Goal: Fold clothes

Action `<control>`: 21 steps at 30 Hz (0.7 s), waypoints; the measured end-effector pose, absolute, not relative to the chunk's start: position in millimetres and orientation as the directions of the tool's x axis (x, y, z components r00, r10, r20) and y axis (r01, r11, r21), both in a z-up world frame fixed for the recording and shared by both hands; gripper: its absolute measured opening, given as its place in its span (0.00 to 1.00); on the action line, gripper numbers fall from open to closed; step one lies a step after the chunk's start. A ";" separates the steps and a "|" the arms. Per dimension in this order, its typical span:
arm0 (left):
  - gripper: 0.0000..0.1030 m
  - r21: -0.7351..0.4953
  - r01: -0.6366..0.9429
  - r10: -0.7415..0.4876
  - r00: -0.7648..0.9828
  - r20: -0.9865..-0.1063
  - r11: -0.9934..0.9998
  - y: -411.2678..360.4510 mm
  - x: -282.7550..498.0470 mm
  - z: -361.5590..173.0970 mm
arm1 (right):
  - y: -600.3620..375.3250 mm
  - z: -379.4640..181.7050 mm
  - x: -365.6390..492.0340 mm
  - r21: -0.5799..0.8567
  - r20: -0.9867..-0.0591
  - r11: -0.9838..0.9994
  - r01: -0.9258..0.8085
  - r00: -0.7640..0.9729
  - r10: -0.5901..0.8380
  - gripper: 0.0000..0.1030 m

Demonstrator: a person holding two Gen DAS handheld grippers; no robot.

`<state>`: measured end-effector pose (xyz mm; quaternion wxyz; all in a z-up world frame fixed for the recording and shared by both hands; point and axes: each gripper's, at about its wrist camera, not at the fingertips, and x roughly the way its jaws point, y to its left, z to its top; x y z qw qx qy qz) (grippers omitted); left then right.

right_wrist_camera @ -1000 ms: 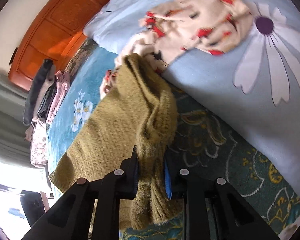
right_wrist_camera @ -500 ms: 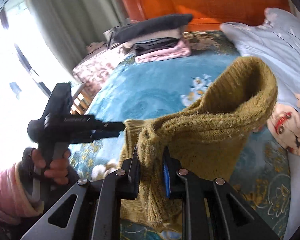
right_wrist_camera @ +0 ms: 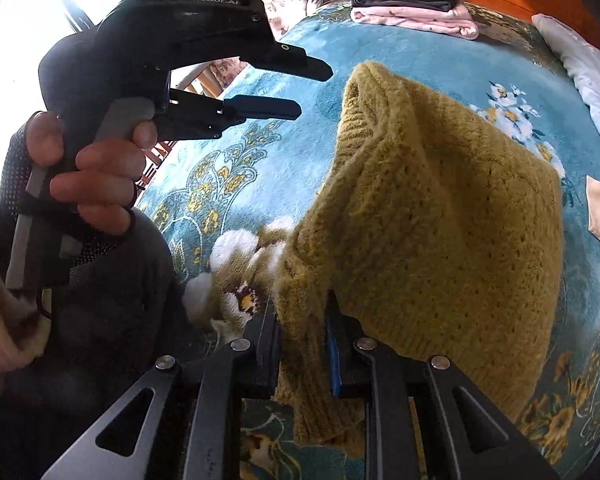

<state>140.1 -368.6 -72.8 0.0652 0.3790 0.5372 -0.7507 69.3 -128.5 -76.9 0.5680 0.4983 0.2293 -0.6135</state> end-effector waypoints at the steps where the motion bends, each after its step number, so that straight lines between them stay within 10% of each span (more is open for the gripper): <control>1: 0.49 -0.765 0.492 0.319 -0.708 -0.630 -0.416 -366.7 138.6 -71.7 | -128.0 -78.2 68.6 0.294 -0.871 -0.250 0.923 0.151 -0.468 0.24; 13: 0.58 -0.751 0.431 0.386 -0.665 -0.639 -0.501 -326.3 100.1 -75.0 | -76.0 -72.9 18.9 0.311 -0.863 -0.423 0.851 0.066 -0.501 0.34; 16: 0.17 -0.709 0.431 0.353 -0.650 -0.673 -0.558 -319.4 98.6 -76.0 | -46.6 -80.4 -14.4 0.351 -0.859 -0.560 0.750 0.020 -0.511 0.34; 21: 0.13 -0.638 0.537 0.268 -0.610 -0.746 -0.552 -338.6 115.3 -87.4 | -4.8 -88.6 -47.1 0.409 -0.841 -0.682 0.607 -0.039 -0.540 0.38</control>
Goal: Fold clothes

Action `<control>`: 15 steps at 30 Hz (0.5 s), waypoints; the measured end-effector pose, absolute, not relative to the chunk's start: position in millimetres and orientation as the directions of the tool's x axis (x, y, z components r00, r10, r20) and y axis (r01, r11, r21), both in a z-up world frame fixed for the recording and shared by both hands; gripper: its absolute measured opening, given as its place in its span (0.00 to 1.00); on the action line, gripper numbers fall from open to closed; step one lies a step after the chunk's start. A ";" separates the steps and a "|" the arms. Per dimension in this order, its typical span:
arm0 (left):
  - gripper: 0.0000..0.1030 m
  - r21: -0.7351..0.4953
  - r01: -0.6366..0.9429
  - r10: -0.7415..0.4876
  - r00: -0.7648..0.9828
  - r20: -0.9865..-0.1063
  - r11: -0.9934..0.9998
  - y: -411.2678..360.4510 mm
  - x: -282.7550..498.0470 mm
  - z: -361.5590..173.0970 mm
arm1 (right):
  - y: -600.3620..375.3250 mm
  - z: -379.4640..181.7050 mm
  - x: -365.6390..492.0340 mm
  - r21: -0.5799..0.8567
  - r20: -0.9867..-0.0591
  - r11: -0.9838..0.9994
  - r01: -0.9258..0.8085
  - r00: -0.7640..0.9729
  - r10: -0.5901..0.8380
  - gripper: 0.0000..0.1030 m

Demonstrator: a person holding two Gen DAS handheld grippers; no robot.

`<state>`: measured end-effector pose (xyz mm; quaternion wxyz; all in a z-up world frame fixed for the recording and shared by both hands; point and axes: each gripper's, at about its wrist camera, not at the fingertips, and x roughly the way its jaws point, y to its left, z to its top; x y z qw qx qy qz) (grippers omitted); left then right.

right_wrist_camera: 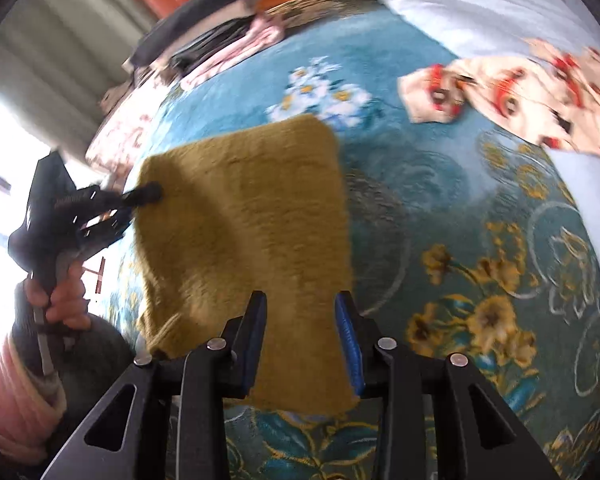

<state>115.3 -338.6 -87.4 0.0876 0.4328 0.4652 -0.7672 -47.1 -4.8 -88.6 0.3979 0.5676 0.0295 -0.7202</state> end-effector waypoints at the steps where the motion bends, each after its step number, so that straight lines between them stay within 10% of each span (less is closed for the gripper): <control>1: 0.13 -0.628 0.562 0.268 -0.592 -0.760 -0.539 -342.9 118.4 -95.9 | 0.4 -91.0 -51.3 0.418 -0.840 -0.697 0.583 -0.043 -0.540 0.38; 9: 0.21 -0.622 0.600 0.294 -0.558 -0.776 -0.502 -350.1 123.4 -114.9 | 34.2 -116.0 -62.6 0.550 -0.808 -0.700 0.456 0.078 -0.584 0.53; 13: 0.69 -0.673 0.610 0.317 -0.597 -0.737 -0.418 -360.8 130.6 -114.6 | 34.9 -131.3 -58.1 0.593 -0.790 -0.692 0.412 0.132 -0.599 0.54; 15: 0.69 -0.680 0.625 0.314 -0.604 -0.733 -0.385 -365.4 132.2 -118.2 | 37.3 -139.3 -57.4 0.604 -0.786 -0.703 0.375 0.135 -0.604 0.54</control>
